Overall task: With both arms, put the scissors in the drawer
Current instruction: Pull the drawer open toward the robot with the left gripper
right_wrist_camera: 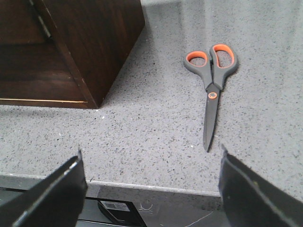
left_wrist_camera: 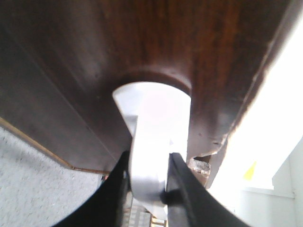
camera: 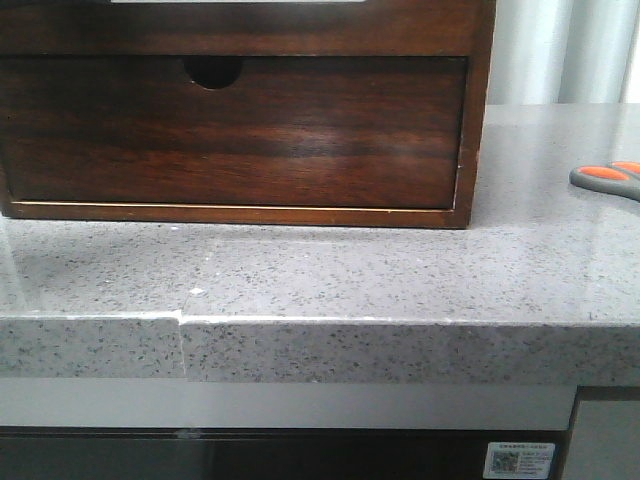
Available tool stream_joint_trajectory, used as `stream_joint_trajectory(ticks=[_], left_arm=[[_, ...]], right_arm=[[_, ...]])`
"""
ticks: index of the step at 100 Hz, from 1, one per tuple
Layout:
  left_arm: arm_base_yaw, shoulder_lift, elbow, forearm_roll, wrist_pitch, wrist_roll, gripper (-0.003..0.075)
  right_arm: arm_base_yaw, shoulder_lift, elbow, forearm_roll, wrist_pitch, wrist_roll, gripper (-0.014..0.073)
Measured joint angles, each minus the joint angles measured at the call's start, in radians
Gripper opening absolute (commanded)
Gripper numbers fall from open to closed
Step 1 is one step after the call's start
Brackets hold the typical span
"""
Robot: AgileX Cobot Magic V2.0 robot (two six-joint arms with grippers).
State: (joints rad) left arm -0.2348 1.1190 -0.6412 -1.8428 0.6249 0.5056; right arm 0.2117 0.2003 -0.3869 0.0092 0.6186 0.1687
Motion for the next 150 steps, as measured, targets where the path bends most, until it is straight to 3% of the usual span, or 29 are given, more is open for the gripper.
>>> stream_joint_trajectory(ticks=[38,45,65,72,85,96,106,121,135,150], left_arm=[[-0.097,-0.285,0.175,0.000,-0.110,-0.019,0.0001],[-0.100,-0.301,0.180,0.000,-0.114,-0.019,0.0088],[-0.104,-0.315,0.182,0.063,-0.081,0.056,0.0538],[-0.104,-0.324,0.182,0.088,-0.068,0.071,0.0582],[-0.104,-0.382,0.182,0.147,-0.057,0.148,0.0554],[-0.104,-0.493,0.182,0.257,-0.054,0.174,0.0465],[-0.104,-0.611,0.182,0.406,-0.065,0.178,0.0304],[-0.104,-0.763,0.182,0.717,-0.058,0.184,-0.0018],[-0.106,-0.841,0.182,0.932,-0.031,0.185,-0.0019],[-0.108,-0.857,0.182,0.998,-0.021,0.186,-0.0019]], right_arm=[[0.000,0.000,0.000,0.000,-0.013,0.000,0.0535],[0.000,0.000,0.000,0.000,-0.025,0.000,0.0535],[0.000,0.000,0.000,0.000,-0.053,0.000,0.0535],[0.000,0.000,0.000,0.000,-0.054,0.000,0.0535],[0.000,0.000,0.000,0.000,-0.059,0.000,0.0535],[0.000,0.000,-0.005,0.002,-0.059,0.000,0.0535],[0.000,0.001,-0.029,0.004,-0.046,0.000,0.0534],[0.000,0.072,-0.121,0.002,0.021,0.000,0.0534],[0.000,0.247,-0.256,-0.032,0.129,0.000,0.0534],[-0.001,0.481,-0.395,-0.107,0.200,0.000,0.0534]])
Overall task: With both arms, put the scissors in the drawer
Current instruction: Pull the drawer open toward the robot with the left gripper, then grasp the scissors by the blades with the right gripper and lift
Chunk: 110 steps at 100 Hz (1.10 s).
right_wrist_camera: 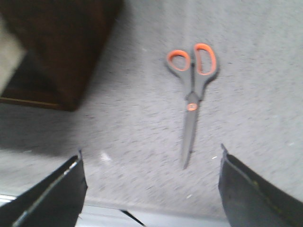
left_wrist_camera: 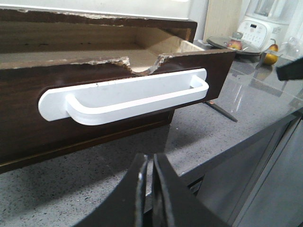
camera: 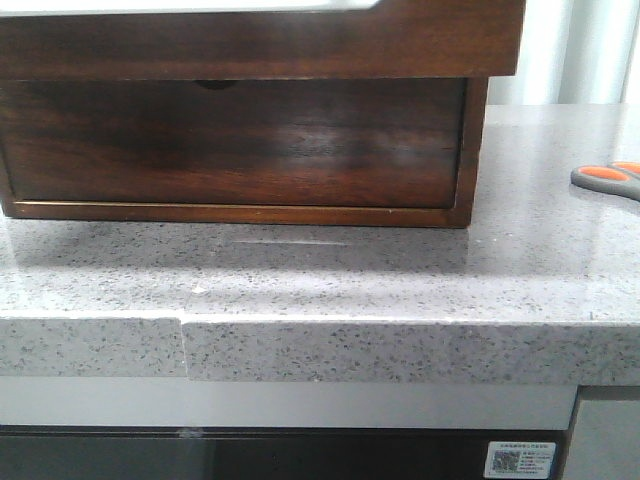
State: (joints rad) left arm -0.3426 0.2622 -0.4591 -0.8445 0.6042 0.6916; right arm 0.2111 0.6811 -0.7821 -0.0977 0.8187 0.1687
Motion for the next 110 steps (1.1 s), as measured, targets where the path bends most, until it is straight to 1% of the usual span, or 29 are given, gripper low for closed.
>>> stream_joint_trajectory(ticks=[11,21,34,43,61,84,96,102,110], left_arm=[[0.000,0.000,0.000,0.006,0.000,0.000,-0.0019],[0.000,0.000,0.000,0.008,0.000,0.000,-0.0019],[0.000,0.000,0.000,-0.003,0.000,0.000,-0.0019],[0.000,0.000,0.000,-0.029,0.000,0.002,-0.0019],[0.000,0.000,0.000,-0.062,0.000,0.002,-0.0019],[0.000,0.000,0.000,-0.064,0.000,0.002,-0.0019],[0.000,0.000,0.000,-0.064,0.000,0.002,-0.0019],[0.000,0.000,0.000,-0.066,0.000,0.002,-0.0019],[0.000,0.000,0.000,-0.071,0.000,0.004,-0.0019]], right_arm=[[0.000,0.175,-0.076,-0.050,0.001,0.000,0.0534],[-0.007,0.323,-0.122,-0.063,-0.019,0.000,0.0534],[-0.050,0.504,-0.157,-0.066,-0.045,0.000,0.0534],[-0.093,0.594,-0.164,-0.067,-0.066,0.000,0.0534],[-0.152,0.692,-0.164,-0.071,-0.125,0.000,0.0534],[-0.164,0.762,-0.164,-0.071,-0.223,0.000,0.0534],[-0.164,0.794,-0.165,-0.071,-0.241,0.000,0.0533],[-0.164,0.807,-0.167,-0.071,-0.245,0.000,0.0512],[-0.164,0.821,-0.169,-0.071,-0.255,0.000,0.0425]])
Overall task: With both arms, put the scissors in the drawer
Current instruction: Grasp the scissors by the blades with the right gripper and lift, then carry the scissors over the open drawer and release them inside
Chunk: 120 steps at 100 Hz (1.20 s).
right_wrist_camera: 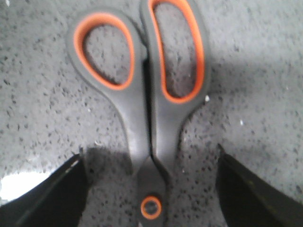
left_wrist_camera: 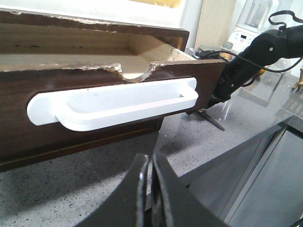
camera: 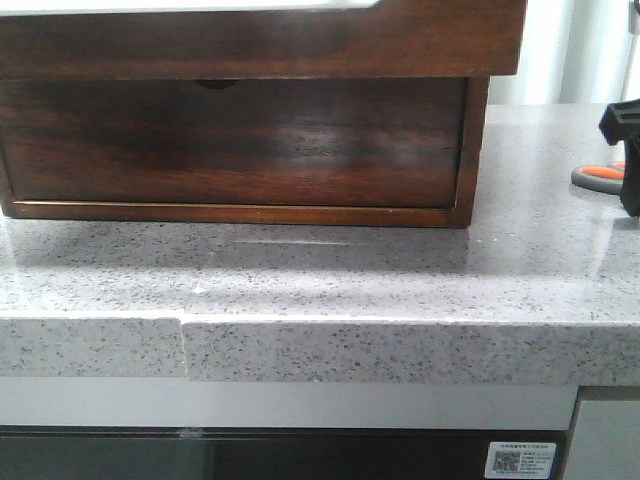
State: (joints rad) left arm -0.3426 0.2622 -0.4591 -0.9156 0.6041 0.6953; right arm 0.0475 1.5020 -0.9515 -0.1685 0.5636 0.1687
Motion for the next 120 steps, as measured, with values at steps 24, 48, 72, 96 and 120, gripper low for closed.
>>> stream_joint_trajectory(ticks=[24,48,72,96,120], left_arm=[[0.000,-0.001,0.000,-0.016,-0.010,0.000,-0.0019],[0.000,-0.001,0.000,-0.020,-0.012,0.002,-0.0019],[0.000,-0.001,0.000,-0.021,-0.014,0.002,-0.0019],[0.000,-0.001,0.000,-0.021,-0.032,0.002,-0.0019],[0.000,-0.001,0.000,-0.025,-0.066,0.002,-0.0019]], right_arm=[[0.000,0.014,-0.006,0.032,-0.021,0.000,-0.0011],[0.000,-0.008,-0.010,0.069,0.014,0.000,-0.0078],[0.090,-0.264,-0.035,0.098,-0.041,0.000,-0.0078],[0.282,-0.433,-0.258,0.091,-0.127,-0.018,-0.0078],[0.537,-0.366,-0.459,0.068,-0.127,-0.232,-0.0078]])
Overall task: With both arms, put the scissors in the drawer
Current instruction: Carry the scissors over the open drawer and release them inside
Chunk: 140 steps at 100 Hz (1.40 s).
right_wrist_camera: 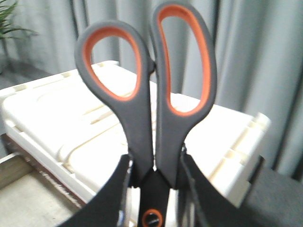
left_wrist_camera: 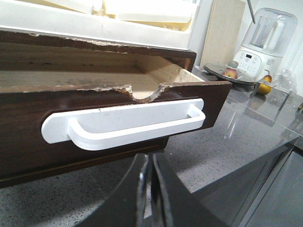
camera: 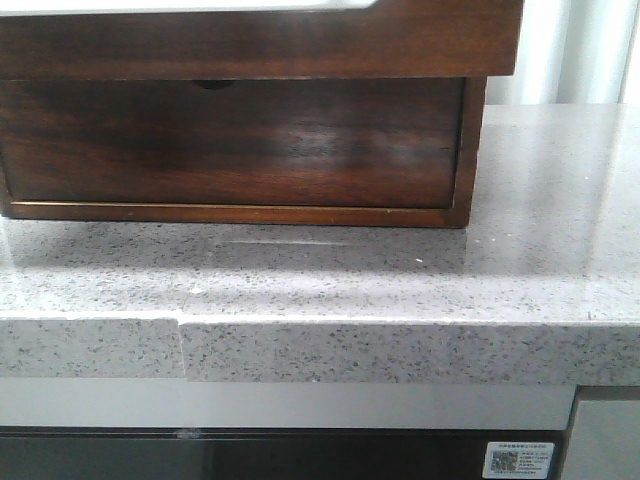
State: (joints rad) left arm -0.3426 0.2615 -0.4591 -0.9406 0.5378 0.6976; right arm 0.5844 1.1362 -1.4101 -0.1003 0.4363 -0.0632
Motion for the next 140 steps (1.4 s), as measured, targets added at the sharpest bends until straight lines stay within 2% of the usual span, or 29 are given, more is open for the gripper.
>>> stream_joint_trajectory(ticks=[13,29,53,79,84,91,98,106,114,121,128,135,140], left_arm=[[0.000,0.000,0.000,0.000,-0.002,0.000,-0.0019],[0.000,0.000,0.000,0.000,-0.002,0.000,-0.0019],[0.000,0.000,0.000,0.000,-0.002,0.000,-0.0019],[0.000,0.000,0.000,-0.001,-0.002,0.000,-0.0019],[0.000,0.000,0.000,-0.001,-0.002,0.000,-0.0019],[0.000,0.000,0.000,-0.001,-0.002,0.000,-0.0019],[0.000,0.000,0.000,-0.001,-0.002,0.000,-0.0019],[0.000,0.000,0.000,0.006,-0.002,0.002,-0.0019],[0.000,0.000,0.000,0.039,-0.002,0.001,-0.0019],[0.000,0.000,0.000,0.071,-0.006,0.001,-0.0019],[0.000,0.000,0.000,0.102,-0.018,0.001,-0.0019],[0.000,0.000,0.000,0.133,-0.035,0.001,-0.0019],[0.000,0.000,0.000,0.155,-0.050,0.001,-0.0019]], right_arm=[[0.146,0.084,-0.039,-0.039,0.000,-0.142,-0.0078],[0.254,0.212,-0.047,-0.131,0.003,-0.190,-0.0078],[0.276,0.371,-0.047,-0.210,0.009,-0.194,-0.0078],[0.285,0.439,-0.047,-0.239,0.017,-0.201,-0.0060],[0.285,0.446,-0.049,-0.245,0.019,-0.204,-0.0011],[0.285,0.450,-0.051,-0.251,0.021,-0.206,0.0113],[0.285,0.450,-0.051,-0.256,0.028,-0.206,0.0310],[0.279,0.450,-0.053,-0.263,0.048,-0.206,0.0498],[0.276,0.450,-0.053,-0.263,0.055,-0.213,0.0573],[0.276,0.446,-0.053,-0.264,0.065,-0.212,0.0567],[0.276,0.433,-0.053,-0.271,0.075,-0.176,0.0503],[0.278,0.401,-0.044,-0.269,0.119,-0.080,0.0366],[0.278,0.358,-0.045,-0.269,0.162,-0.029,0.0232]])
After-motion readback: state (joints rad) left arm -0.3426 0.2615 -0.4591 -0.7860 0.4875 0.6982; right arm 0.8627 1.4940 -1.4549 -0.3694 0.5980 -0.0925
